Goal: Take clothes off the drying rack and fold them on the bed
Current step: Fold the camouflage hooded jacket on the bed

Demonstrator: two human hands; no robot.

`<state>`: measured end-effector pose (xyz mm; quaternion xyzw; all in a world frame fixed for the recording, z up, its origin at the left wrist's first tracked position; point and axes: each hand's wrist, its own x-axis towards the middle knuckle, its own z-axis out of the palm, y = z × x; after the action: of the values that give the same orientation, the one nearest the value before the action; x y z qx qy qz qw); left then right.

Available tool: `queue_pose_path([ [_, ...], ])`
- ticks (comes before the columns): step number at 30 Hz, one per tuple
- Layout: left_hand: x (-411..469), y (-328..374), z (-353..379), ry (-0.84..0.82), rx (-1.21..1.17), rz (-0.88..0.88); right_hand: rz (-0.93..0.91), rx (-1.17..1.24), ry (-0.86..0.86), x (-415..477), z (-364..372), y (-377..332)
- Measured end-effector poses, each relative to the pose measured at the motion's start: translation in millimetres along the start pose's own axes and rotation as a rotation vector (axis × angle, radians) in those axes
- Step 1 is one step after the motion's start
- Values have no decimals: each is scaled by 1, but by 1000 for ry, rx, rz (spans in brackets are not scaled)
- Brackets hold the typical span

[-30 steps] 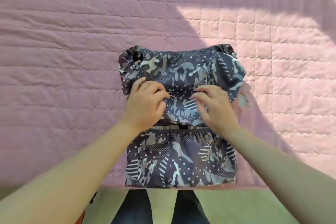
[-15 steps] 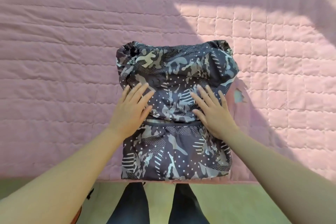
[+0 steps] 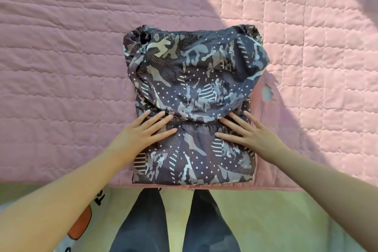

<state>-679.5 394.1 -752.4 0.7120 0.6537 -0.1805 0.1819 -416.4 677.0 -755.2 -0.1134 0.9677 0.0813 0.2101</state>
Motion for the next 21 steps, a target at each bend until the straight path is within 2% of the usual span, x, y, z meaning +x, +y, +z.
queue_pose_path([
  [2,0,-3,4,-20,47,13,-46,-20,-6,0,4,8],
  [6,-8,-3,20,141,22,-6,-73,11,17,-5,6,10],
  [9,-10,-3,19,126,-101,-55,-61,62,40,0,8,3],
  [11,-9,-7,13,85,-243,-97,-33,146,-9,8,6,1],
  [17,-17,-23,-1,-2,-600,-131,112,568,-76,0,-19,8],
  [21,-30,-35,-37,-128,-1017,-189,398,1216,-251,-1,-39,24],
])
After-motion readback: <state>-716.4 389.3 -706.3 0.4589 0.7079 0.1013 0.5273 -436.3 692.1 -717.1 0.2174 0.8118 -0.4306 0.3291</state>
